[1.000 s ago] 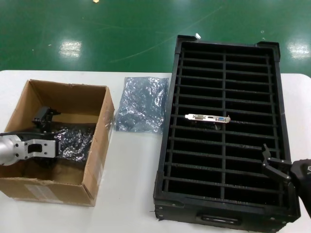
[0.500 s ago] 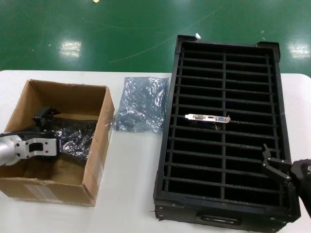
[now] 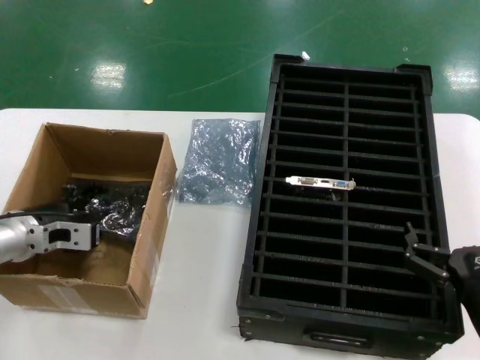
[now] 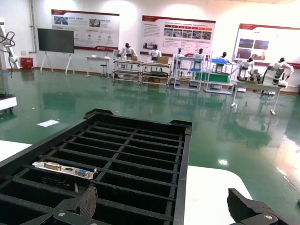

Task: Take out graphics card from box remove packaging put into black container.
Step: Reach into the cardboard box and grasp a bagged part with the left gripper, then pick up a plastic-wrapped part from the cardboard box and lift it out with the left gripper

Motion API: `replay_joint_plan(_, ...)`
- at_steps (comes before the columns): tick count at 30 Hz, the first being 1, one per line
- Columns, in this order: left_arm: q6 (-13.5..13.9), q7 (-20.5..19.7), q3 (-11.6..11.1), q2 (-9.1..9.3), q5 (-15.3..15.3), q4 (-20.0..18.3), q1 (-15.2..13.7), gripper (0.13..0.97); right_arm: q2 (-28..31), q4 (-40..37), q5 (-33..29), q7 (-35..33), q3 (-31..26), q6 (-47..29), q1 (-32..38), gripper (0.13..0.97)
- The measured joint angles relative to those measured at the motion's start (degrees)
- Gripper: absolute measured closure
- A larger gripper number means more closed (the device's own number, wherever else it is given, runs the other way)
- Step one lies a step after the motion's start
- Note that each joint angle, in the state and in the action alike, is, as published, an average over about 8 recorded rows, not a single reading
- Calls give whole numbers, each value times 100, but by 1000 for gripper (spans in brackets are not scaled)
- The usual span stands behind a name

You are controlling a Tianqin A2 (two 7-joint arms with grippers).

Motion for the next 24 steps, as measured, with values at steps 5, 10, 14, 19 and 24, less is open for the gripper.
replay_joint_plan(5,25,73,-3,-10,6,-30,41,609,0,0,0,0,0,0,0,129)
replay_joint_plan(10,-5,141,-48,-27,-27,-46,50,733,0,0,0,0,0,0,0,129)
replay_joint_plan(14,-7,69,-89,-73,-62,-228,142,790,0,0,0,0,0,0,0,129)
replay_joint_plan(19,-12,-449,-51,-238,-19,-1033,587,871,0,0,0,0,0,0,0,129)
replay_joint_plan(24,-89,-1298,52,-500,112,-2321,1302,887,0,0,0,0,0,0,0,129)
